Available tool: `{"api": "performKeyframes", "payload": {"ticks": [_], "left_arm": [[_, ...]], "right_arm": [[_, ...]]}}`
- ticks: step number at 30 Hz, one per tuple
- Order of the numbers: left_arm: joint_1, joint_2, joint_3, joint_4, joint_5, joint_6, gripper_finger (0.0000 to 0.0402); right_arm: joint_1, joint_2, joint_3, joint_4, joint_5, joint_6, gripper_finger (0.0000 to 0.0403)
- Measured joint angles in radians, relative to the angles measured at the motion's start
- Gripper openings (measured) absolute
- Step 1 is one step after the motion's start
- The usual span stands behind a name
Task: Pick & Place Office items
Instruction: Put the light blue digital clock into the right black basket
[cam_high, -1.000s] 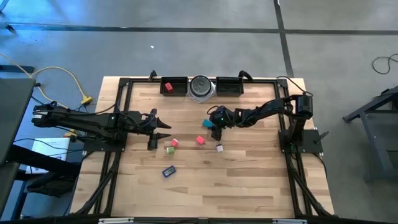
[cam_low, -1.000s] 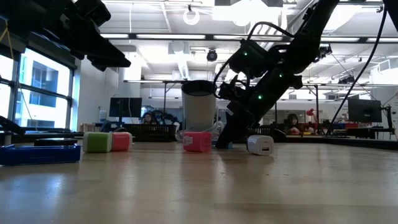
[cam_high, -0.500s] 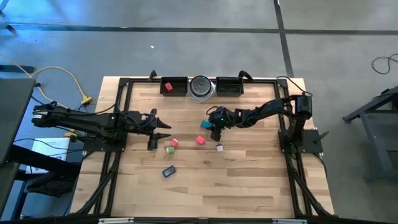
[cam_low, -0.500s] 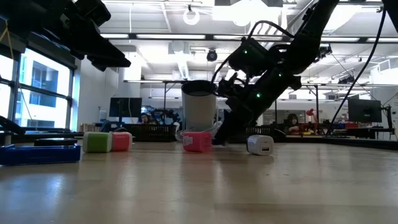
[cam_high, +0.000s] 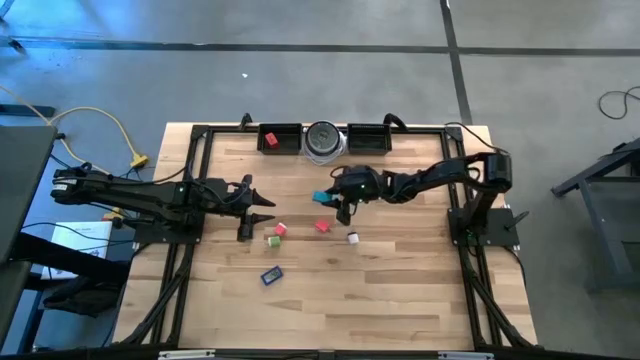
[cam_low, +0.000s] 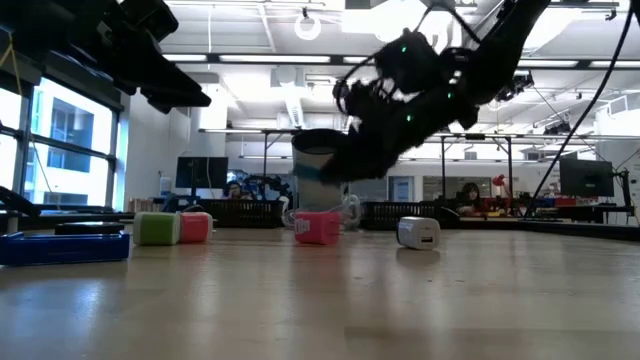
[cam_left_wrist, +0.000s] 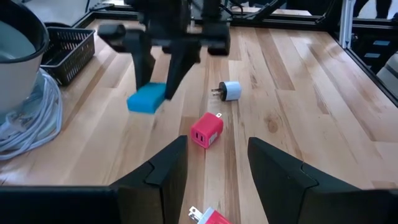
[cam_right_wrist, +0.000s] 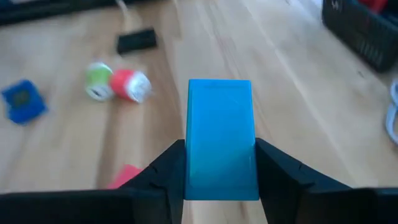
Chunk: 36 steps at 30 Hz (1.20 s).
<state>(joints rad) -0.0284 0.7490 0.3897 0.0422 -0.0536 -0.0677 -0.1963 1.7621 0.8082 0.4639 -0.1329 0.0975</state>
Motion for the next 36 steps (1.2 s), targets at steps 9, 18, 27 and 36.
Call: {"api": "performKeyframes", "payload": {"ticks": [9,18,27,36], "left_arm": [[0.0,0.0,0.0,0.067,-0.002,-0.013,0.0163],[0.02,0.032,0.0,0.215,-0.002,-0.105,0.0163],[0.125,0.297,-0.001,0.544,0.173,-0.308,0.0163],[0.211,0.496,-0.001,0.876,0.325,-0.52,0.0163]], "right_arm": [[0.068,-0.183,0.0,-0.005,0.03,-0.109,0.0141],[0.199,-0.215,0.0,-0.06,0.332,-0.295,0.0141],[0.255,-0.216,0.044,-0.123,0.499,-0.409,0.0141],[0.28,-0.215,0.068,-0.183,0.539,-0.449,0.0141]]}}
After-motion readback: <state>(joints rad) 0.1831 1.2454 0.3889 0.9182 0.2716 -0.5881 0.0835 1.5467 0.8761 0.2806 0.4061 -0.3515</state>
